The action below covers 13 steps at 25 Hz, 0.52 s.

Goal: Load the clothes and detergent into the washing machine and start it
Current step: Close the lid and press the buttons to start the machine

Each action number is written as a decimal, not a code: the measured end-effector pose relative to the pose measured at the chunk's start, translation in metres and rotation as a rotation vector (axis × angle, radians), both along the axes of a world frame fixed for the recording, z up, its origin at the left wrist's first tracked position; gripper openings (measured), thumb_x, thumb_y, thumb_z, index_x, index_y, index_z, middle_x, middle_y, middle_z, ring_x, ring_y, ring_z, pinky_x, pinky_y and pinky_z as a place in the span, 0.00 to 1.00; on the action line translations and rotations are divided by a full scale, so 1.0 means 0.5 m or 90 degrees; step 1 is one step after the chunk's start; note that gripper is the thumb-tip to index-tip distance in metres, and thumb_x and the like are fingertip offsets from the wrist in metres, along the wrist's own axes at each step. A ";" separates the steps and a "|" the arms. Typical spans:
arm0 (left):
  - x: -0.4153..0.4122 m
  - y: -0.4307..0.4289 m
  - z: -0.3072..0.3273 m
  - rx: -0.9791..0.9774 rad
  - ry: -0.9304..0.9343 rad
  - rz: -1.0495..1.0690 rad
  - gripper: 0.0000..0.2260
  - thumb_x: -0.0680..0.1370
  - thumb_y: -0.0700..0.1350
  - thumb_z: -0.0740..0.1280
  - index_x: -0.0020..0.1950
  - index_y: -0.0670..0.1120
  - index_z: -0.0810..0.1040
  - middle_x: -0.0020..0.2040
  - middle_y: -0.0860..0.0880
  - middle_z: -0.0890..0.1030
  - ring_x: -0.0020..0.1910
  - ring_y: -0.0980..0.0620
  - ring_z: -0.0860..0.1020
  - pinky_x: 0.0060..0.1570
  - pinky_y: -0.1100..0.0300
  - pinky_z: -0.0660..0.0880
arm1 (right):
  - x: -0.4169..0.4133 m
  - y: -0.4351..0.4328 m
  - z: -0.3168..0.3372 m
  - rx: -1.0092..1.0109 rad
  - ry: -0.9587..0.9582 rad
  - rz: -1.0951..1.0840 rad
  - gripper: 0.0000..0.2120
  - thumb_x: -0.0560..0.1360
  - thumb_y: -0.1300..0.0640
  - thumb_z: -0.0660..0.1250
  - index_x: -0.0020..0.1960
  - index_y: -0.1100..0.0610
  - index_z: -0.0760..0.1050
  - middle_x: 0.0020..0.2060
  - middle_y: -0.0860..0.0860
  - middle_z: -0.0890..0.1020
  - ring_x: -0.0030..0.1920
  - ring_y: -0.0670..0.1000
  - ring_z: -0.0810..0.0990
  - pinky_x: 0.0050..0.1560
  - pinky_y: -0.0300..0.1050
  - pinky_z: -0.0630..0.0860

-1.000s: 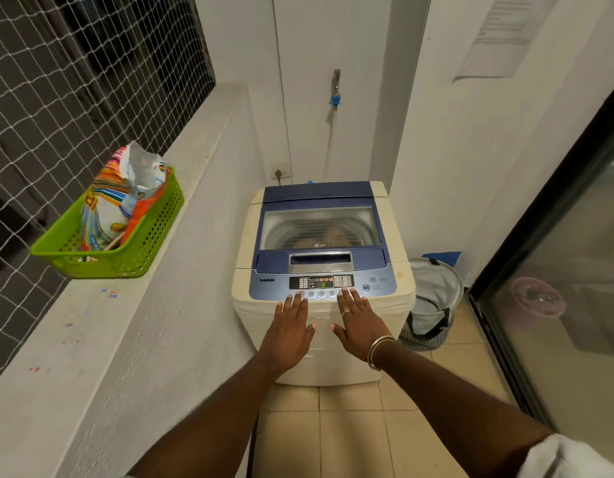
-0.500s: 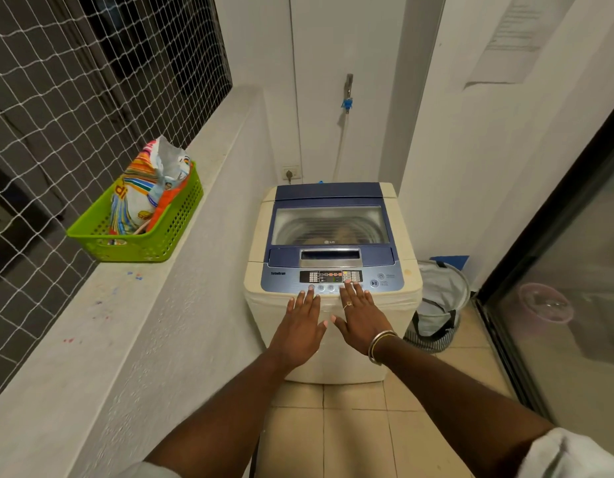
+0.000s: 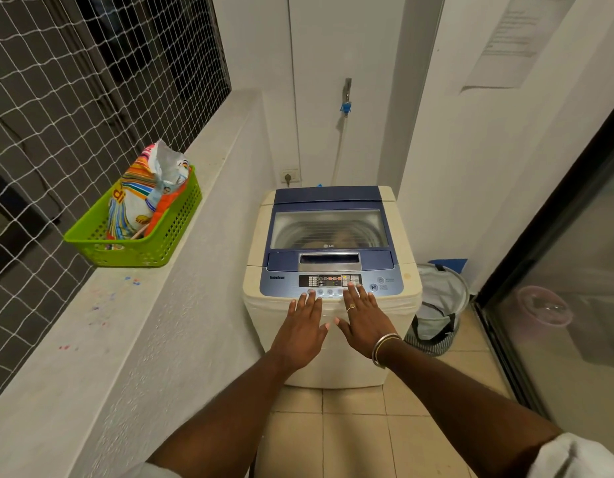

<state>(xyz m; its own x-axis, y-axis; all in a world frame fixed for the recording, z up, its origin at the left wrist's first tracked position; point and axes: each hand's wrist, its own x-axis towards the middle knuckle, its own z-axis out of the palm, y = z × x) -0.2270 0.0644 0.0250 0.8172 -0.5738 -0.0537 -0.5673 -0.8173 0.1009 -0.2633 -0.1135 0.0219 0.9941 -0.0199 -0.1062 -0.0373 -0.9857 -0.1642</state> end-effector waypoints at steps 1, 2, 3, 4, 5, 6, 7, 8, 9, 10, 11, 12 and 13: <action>0.002 -0.001 0.000 0.002 0.000 0.000 0.29 0.84 0.58 0.48 0.81 0.45 0.47 0.81 0.45 0.48 0.80 0.46 0.46 0.75 0.52 0.38 | 0.001 -0.001 0.000 0.000 -0.001 -0.001 0.34 0.82 0.39 0.46 0.80 0.57 0.43 0.80 0.55 0.44 0.79 0.55 0.40 0.78 0.52 0.42; 0.003 -0.001 0.001 0.003 0.001 0.001 0.29 0.84 0.58 0.48 0.81 0.45 0.47 0.81 0.45 0.47 0.80 0.46 0.45 0.74 0.52 0.37 | 0.001 -0.003 0.001 0.001 -0.001 -0.002 0.34 0.82 0.39 0.46 0.80 0.58 0.43 0.80 0.55 0.44 0.79 0.55 0.40 0.78 0.52 0.42; 0.005 -0.002 0.001 0.002 0.003 0.002 0.29 0.84 0.58 0.48 0.81 0.45 0.47 0.81 0.45 0.47 0.80 0.46 0.45 0.74 0.53 0.36 | 0.001 -0.004 0.001 0.002 0.000 -0.003 0.34 0.82 0.39 0.46 0.80 0.57 0.42 0.80 0.55 0.44 0.79 0.55 0.40 0.79 0.53 0.43; 0.006 -0.003 0.002 -0.001 0.004 0.003 0.29 0.84 0.57 0.48 0.81 0.45 0.47 0.81 0.45 0.47 0.80 0.46 0.44 0.73 0.53 0.35 | 0.002 -0.005 0.001 0.004 0.002 -0.005 0.34 0.82 0.39 0.46 0.80 0.57 0.42 0.80 0.55 0.44 0.79 0.55 0.40 0.79 0.53 0.43; 0.007 -0.005 0.004 -0.003 0.004 0.001 0.29 0.84 0.57 0.48 0.81 0.45 0.47 0.81 0.45 0.47 0.80 0.46 0.44 0.73 0.53 0.35 | 0.002 -0.006 0.002 0.005 0.004 -0.006 0.34 0.82 0.39 0.46 0.80 0.57 0.42 0.80 0.55 0.43 0.79 0.55 0.40 0.79 0.53 0.43; 0.008 -0.005 0.005 -0.004 0.004 -0.001 0.29 0.84 0.57 0.48 0.81 0.45 0.47 0.81 0.45 0.47 0.80 0.46 0.45 0.73 0.53 0.35 | 0.002 -0.006 0.002 0.004 0.005 -0.005 0.34 0.82 0.39 0.46 0.80 0.57 0.42 0.80 0.55 0.43 0.79 0.55 0.40 0.79 0.53 0.43; 0.009 -0.006 0.006 -0.004 0.003 -0.002 0.29 0.84 0.57 0.48 0.81 0.45 0.47 0.81 0.45 0.47 0.80 0.46 0.45 0.73 0.53 0.35 | 0.003 -0.006 0.002 0.003 0.005 -0.004 0.34 0.82 0.39 0.46 0.80 0.58 0.42 0.80 0.55 0.43 0.79 0.55 0.40 0.79 0.53 0.43; 0.009 -0.006 0.006 -0.003 0.003 -0.003 0.29 0.84 0.57 0.48 0.81 0.45 0.47 0.81 0.45 0.47 0.80 0.46 0.45 0.73 0.53 0.35 | 0.004 -0.007 0.002 0.003 0.003 -0.003 0.34 0.82 0.39 0.46 0.80 0.58 0.42 0.80 0.55 0.43 0.79 0.55 0.40 0.79 0.53 0.42; 0.010 -0.006 0.006 -0.003 0.003 -0.004 0.29 0.84 0.57 0.48 0.81 0.45 0.47 0.81 0.45 0.47 0.80 0.45 0.45 0.73 0.53 0.35 | 0.005 -0.007 0.002 0.004 0.000 -0.002 0.34 0.82 0.39 0.46 0.80 0.58 0.42 0.80 0.55 0.43 0.79 0.55 0.40 0.79 0.53 0.42; 0.011 -0.005 0.006 -0.003 0.003 -0.004 0.29 0.84 0.57 0.48 0.81 0.45 0.47 0.81 0.45 0.47 0.80 0.45 0.45 0.73 0.53 0.36 | 0.005 -0.007 0.001 0.005 -0.003 -0.002 0.34 0.82 0.39 0.46 0.80 0.58 0.42 0.80 0.55 0.43 0.79 0.55 0.40 0.78 0.52 0.42; 0.012 -0.005 0.005 -0.002 0.003 -0.004 0.29 0.84 0.57 0.48 0.81 0.45 0.47 0.81 0.45 0.47 0.80 0.46 0.45 0.74 0.53 0.36 | 0.006 -0.007 0.001 0.007 -0.006 -0.004 0.34 0.82 0.39 0.46 0.80 0.58 0.42 0.80 0.55 0.43 0.79 0.55 0.40 0.78 0.52 0.41; 0.014 -0.005 0.005 -0.001 0.003 -0.003 0.29 0.84 0.57 0.48 0.81 0.45 0.47 0.81 0.45 0.47 0.80 0.46 0.45 0.74 0.52 0.37 | 0.007 -0.007 0.001 0.009 -0.007 -0.005 0.34 0.82 0.39 0.46 0.80 0.57 0.42 0.80 0.55 0.44 0.79 0.55 0.40 0.78 0.52 0.41; 0.015 -0.005 0.005 -0.001 0.005 -0.003 0.29 0.84 0.57 0.48 0.81 0.45 0.47 0.81 0.46 0.47 0.80 0.46 0.45 0.75 0.52 0.37 | 0.006 -0.008 0.001 0.010 -0.007 -0.006 0.34 0.82 0.39 0.46 0.80 0.57 0.42 0.80 0.55 0.44 0.79 0.55 0.40 0.78 0.52 0.42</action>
<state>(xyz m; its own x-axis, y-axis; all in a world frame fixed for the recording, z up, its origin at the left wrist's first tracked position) -0.2194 0.0620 0.0275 0.8143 -0.5774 -0.0587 -0.5700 -0.8147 0.1067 -0.2601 -0.1172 0.0225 0.9950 -0.0278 -0.0954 -0.0447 -0.9828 -0.1794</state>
